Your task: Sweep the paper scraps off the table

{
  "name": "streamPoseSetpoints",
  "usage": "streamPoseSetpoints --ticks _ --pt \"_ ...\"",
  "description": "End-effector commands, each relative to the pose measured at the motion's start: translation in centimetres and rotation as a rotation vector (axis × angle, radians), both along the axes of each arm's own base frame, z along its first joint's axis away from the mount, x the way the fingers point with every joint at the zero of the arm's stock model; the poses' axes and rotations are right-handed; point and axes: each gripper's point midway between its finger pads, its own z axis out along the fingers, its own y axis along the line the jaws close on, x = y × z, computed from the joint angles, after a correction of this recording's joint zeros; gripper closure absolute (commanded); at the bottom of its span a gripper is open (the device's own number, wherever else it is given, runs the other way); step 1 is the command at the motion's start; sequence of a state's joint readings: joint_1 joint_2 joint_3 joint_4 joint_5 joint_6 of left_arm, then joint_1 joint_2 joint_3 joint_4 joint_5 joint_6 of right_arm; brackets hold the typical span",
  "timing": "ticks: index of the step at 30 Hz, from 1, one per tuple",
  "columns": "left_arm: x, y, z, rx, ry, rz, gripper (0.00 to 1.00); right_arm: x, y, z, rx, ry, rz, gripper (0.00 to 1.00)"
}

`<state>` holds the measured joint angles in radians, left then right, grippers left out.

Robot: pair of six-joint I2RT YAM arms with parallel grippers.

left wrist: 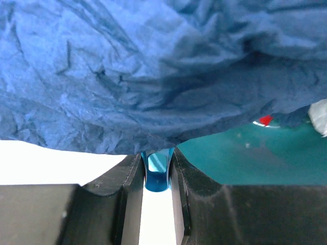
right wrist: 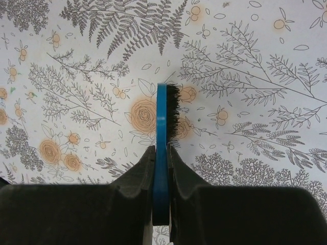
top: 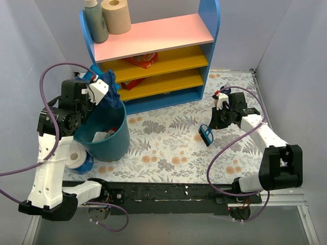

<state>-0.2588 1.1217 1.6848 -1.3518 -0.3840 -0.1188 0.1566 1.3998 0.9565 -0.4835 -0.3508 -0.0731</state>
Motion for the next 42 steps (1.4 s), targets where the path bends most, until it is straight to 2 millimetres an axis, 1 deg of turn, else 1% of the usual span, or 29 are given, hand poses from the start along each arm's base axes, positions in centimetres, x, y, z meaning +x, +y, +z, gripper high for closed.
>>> streamPoseSetpoints --ticks 1,2,6,7,8,10,12,13,14,15,16,18,20,22,23,24,25,26,27,28,29,30,32,36,37,38,40,41,42 --pt "-0.7 2.7 0.1 0.131 0.064 -0.01 1.0 -2.7 -0.7 -1.9 -0.02 0.099 -0.012 0.99" --pt "-0.5 2.9 -0.1 0.138 0.08 -0.017 1.0 -2.7 -0.7 -1.9 -0.016 0.099 -0.013 0.99" --pt "-0.9 5.5 -0.7 0.18 0.134 0.004 1.0 -3.1 -0.8 -1.8 -0.009 0.09 -0.017 0.99" --pt "-1.2 6.0 -1.5 0.205 0.173 -0.006 1.0 -3.2 -0.8 -1.9 -0.006 0.091 -0.019 0.99" --pt "-1.6 7.1 -1.6 0.25 0.201 -0.004 1.0 -3.3 -0.8 -1.9 -0.004 0.092 -0.019 0.99" --pt "-2.2 7.9 -2.1 0.299 0.24 -0.025 1.0 -3.4 -0.8 -1.8 0.003 0.086 -0.025 0.99" --pt "-3.0 9.0 -1.9 0.398 0.286 -0.071 1.0 -3.7 -0.8 -1.9 0.008 0.09 -0.028 0.99" --pt "-3.3 9.4 -2.3 0.439 0.322 -0.094 1.0 -3.7 -0.9 -1.9 0.012 0.086 -0.03 0.99" --pt "-3.3 9.8 -2.1 0.504 0.354 -0.142 1.0 -3.9 -0.9 -2.0 0.014 0.091 -0.032 0.99" --pt "-3.3 10.1 -1.6 0.536 0.364 -0.142 1.0 -4.0 -0.8 -2.0 0.019 0.091 -0.033 0.99" --pt "-2.8 10.4 -1.6 0.557 0.387 -0.158 1.0 -4.0 -0.7 -2.0 0.025 0.091 -0.034 0.99" --pt "-2.2 11.1 -0.2 0.646 0.42 -0.181 1.0 -4.0 -0.6 -1.8 0.034 0.087 -0.035 0.99" --pt "-1.6 12.1 0.3 0.718 0.48 -0.185 1.0 -3.9 -0.5 -1.5 0.041 0.08 -0.035 0.99" --pt "-0.6 13.0 2.0 0.832 0.501 -0.189 1.0 -3.8 -0.5 -1.3 0.044 0.073 -0.034 0.99" --pt "0.1 13.1 2.6 0.866 0.489 -0.197 1.0 -3.8 -0.5 -1.1 0.046 0.066 -0.035 0.99" --pt "0.9 13.3 3.8 0.893 0.442 -0.185 1.0 -3.7 -0.5 -1.1 0.047 0.063 -0.037 0.99" --pt "1.2 13.1 4.0 0.914 0.439 -0.214 1.0 -3.7 -0.5 -1.0 0.047 0.056 -0.035 0.99" --pt "0.9 13.0 3.9 0.918 0.447 -0.225 1.0 -3.7 -0.6 -0.9 0.047 0.052 -0.039 0.99" --pt "0.7 13.0 3.1 0.923 0.47 -0.243 1.0 -3.7 -0.7 -0.9 0.048 0.052 -0.045 0.99" --pt "0.8 13.0 3.0 0.955 0.477 -0.271 1.0 -3.9 -0.7 -1.0 0.049 0.056 -0.044 0.99" --pt "1.2 12.9 4.1 0.976 0.406 -0.248 1.0 -3.9 -0.7 -0.9 0.05 0.053 -0.044 0.99" --pt "1.7 12.8 4.1 0.985 0.387 -0.257 1.0 -4.0 -0.9 -0.9 0.048 0.055 -0.047 0.99" --pt "2.5 12.5 5.3 0.998 0.315 -0.247 1.0 -4.1 -0.9 -1.0 0.048 0.056 -0.049 0.99" --pt "3.1 12.4 5.6 0.983 0.275 -0.232 1.0 -4.3 -0.9 -1.3 0.054 0.07 -0.052 0.99" --pt "3.0 12.4 6.1 0.974 0.258 -0.22 1.0 -4.3 -0.9 -1.3 0.054 0.072 -0.052 0.99" --pt "2.9 12.3 5.9 0.946 0.253 -0.214 1.0 -4.1 -0.9 -1.3 0.054 0.072 -0.054 0.99" --pt "3.5 11.8 6.1 0.903 0.219 -0.231 1.0 -4.0 -0.9 -1.3 0.054 0.069 -0.054 0.99" --pt "3.6 11.6 6.7 0.889 0.192 -0.227 1.0 -3.9 -0.8 -1.2 0.054 0.069 -0.052 0.99" --pt "3.8 11.4 6.7 0.857 0.17 -0.219 1.0 -3.7 -0.8 -1.1 0.056 0.064 -0.055 0.99"
